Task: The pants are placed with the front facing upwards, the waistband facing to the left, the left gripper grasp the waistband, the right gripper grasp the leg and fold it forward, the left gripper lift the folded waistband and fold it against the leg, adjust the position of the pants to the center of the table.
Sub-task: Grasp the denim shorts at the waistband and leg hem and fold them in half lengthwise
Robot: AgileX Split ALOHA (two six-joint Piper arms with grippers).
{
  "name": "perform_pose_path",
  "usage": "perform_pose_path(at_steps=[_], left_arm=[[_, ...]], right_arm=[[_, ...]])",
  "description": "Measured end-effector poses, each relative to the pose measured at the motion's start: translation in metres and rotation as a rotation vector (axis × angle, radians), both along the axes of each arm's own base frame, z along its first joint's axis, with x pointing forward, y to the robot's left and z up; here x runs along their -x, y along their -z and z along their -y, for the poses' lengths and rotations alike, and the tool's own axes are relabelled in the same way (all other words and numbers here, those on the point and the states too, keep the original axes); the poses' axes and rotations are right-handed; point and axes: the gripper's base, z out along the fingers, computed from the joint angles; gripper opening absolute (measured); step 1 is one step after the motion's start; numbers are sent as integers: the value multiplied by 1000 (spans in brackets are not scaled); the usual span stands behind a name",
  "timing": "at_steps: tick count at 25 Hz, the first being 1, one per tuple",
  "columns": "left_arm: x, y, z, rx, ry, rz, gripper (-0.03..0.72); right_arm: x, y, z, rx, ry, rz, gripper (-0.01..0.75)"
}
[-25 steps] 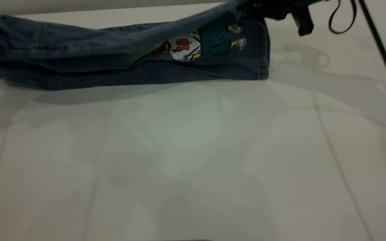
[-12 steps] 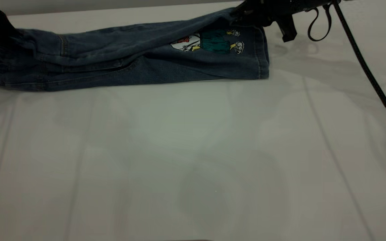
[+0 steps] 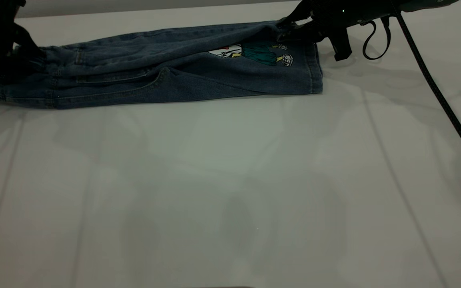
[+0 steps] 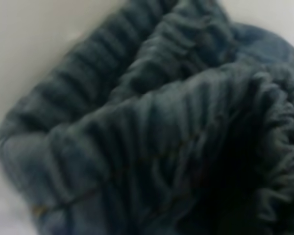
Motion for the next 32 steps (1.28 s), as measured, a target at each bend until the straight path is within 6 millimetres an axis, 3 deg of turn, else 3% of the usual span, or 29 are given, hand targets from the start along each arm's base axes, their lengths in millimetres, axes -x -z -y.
perform_pose_path(at_steps=[5,11,17,27,32], left_arm=[[-9,-8,2,-34,96,45,419],[-20,-19,2,-2,68,106,441],[-22,-21,1,42,18,131,442],[-23,-28,16,-34,325,216,442],[-23,-43,19,-66,404,266,442]], right_arm=[[-1,-1,0,-3,2,2,288],[0,-2,-1,-18,-8,3,447],[-4,-8,-1,-56,-5,5,465],[-35,-49,22,-83,15,162,465],[-33,-57,25,-131,-67,205,465]])
